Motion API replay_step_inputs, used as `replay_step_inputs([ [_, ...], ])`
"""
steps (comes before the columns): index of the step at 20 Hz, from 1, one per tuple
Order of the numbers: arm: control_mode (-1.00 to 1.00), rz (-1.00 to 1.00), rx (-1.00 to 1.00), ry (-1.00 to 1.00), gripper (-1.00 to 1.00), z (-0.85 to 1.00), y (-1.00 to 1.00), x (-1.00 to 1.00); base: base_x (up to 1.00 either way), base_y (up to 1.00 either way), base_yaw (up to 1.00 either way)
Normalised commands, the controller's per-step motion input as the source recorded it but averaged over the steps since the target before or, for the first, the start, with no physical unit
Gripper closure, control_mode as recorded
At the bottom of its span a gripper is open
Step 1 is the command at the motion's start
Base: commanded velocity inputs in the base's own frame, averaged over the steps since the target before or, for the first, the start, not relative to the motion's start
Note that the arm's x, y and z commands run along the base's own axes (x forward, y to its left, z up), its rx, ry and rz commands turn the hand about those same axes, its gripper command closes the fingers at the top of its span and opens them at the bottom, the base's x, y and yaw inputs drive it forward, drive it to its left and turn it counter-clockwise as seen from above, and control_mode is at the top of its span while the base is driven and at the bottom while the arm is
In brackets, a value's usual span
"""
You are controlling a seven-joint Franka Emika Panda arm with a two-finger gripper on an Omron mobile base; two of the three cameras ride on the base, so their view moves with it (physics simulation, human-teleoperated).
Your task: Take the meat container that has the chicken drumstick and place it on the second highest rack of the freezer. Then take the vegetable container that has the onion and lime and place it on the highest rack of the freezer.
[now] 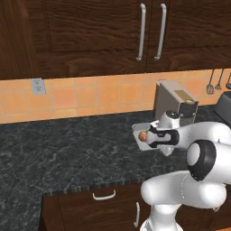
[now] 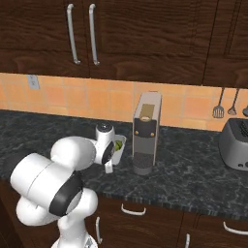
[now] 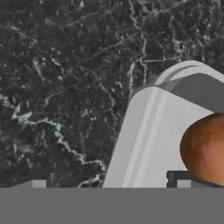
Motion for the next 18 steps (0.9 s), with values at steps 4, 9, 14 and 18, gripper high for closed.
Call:
replay_step_inputs([
  [4, -1.00, 0.00, 0.00, 0.00, 1.00, -0.23, 0.00, 0.31, 0.00, 0.00, 0.00],
  [9, -1.00, 0.00, 0.00, 0.00, 1.00, -0.13, 0.00, 0.11, 0.00, 0.00, 0.00],
  [14, -1.00, 0.01, 0.00, 0.00, 1.00, 0.11, 0.03, -0.24, 0.00, 0.00, 0.00],
  [18, -1.00, 0.06, 0.00, -0.13, 1.00, 0.73, 0.19, -0.64, 0.00, 0.00, 0.00],
])
